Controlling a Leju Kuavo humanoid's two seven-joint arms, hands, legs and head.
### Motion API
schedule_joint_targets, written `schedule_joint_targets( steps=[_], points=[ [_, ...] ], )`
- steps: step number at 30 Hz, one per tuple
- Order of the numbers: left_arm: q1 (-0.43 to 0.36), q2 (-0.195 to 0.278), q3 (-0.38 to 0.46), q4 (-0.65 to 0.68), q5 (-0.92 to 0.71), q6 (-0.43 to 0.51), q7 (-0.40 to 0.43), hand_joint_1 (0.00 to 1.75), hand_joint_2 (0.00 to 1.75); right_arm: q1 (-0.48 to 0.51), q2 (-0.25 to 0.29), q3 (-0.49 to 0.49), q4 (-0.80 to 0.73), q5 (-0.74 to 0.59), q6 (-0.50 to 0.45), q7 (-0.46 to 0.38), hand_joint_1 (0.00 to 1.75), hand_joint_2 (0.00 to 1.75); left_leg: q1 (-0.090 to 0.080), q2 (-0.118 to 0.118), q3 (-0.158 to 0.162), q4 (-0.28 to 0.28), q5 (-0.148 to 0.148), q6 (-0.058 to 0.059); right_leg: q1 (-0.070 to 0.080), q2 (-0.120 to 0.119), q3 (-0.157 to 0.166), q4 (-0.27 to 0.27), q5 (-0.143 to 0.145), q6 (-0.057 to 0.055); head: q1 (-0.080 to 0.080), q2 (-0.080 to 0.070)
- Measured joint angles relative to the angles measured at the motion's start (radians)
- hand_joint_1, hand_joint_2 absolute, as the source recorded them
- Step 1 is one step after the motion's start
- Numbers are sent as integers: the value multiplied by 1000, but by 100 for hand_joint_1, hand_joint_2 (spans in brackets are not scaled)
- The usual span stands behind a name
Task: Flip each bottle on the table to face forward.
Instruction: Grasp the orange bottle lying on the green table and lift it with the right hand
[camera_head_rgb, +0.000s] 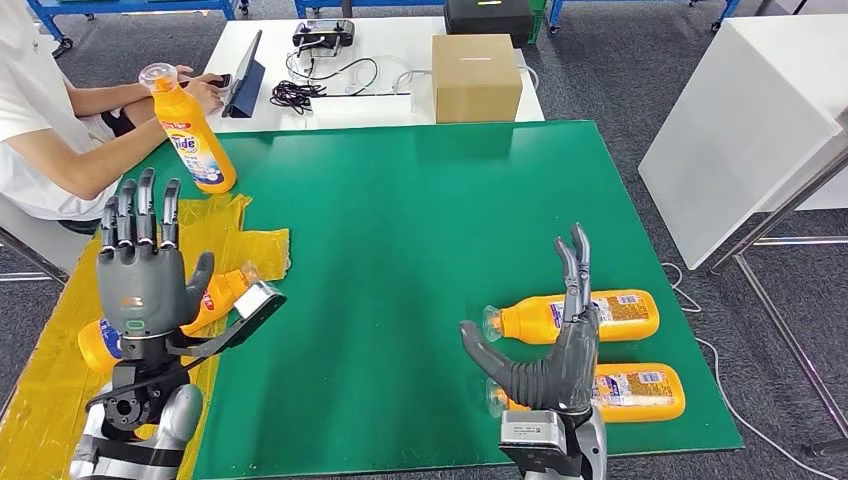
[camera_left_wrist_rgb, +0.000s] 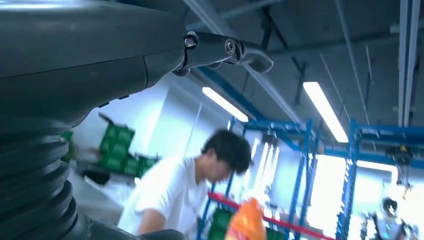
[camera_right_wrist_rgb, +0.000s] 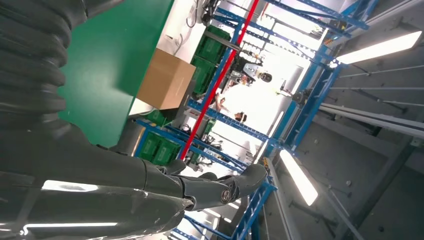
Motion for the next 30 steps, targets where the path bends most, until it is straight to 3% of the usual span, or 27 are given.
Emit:
schedule_joint_targets(
  steps=[6, 8, 11, 14, 18, 24, 30],
  points=[
    [51, -72, -12, -81, 87, 21, -92, 0, 175, 10, 0, -3, -1, 29, -16, 8, 0, 175, 0, 0, 0, 0, 0, 0, 0, 0, 0, 0, 0, 0, 0, 0],
    [63, -85, -54, -105, 237, -18, -101, 0, 175, 18, -2, -6, -5, 85, -12, 35, 0, 175, -1, 0, 0, 0, 0, 0, -1, 0, 0, 0, 0, 0, 1, 0],
    [84, -87, -110, -141, 578, -133, -170, 0, 175, 23, -38, -16, -7, 278, 66, 155, 0, 175, -1, 0, -1, 0, 0, 1, -1, 0, 0, 0, 0, 0, 0, 0],
    [116, -84, -126, -164, 950, -312, -279, 0, 175, 15, -148, -43, 9, 442, 191, 265, 0, 175, -2, -1, -1, 0, 0, 1, -2, -1, 0, -1, 0, 0, 0, 0],
    [147, -81, -104, -166, 1202, -452, -376, 0, 175, -8, -334, -112, 63, 456, 306, 252, 0, 175, -3, -1, -2, 2, -1, 2, -4, 0, 0, -1, 1, 1, 0, 0],
    [164, -78, -84, -155, 1365, -554, -412, 0, 175, -82, -558, -180, 186, 423, 438, 231, 0, 175, -4, -1, -2, 2, 0, 3, -4, 0, 0, -1, 2, 2, 0, 0],
    [162, -76, -83, -136, 1403, -579, -406, 0, 175, -136, -654, -191, 272, 406, 468, 232, 0, 175, -4, 0, -2, 2, 0, 3, -3, 0, 0, -1, 2, 3, 0, 0]
  ],
)
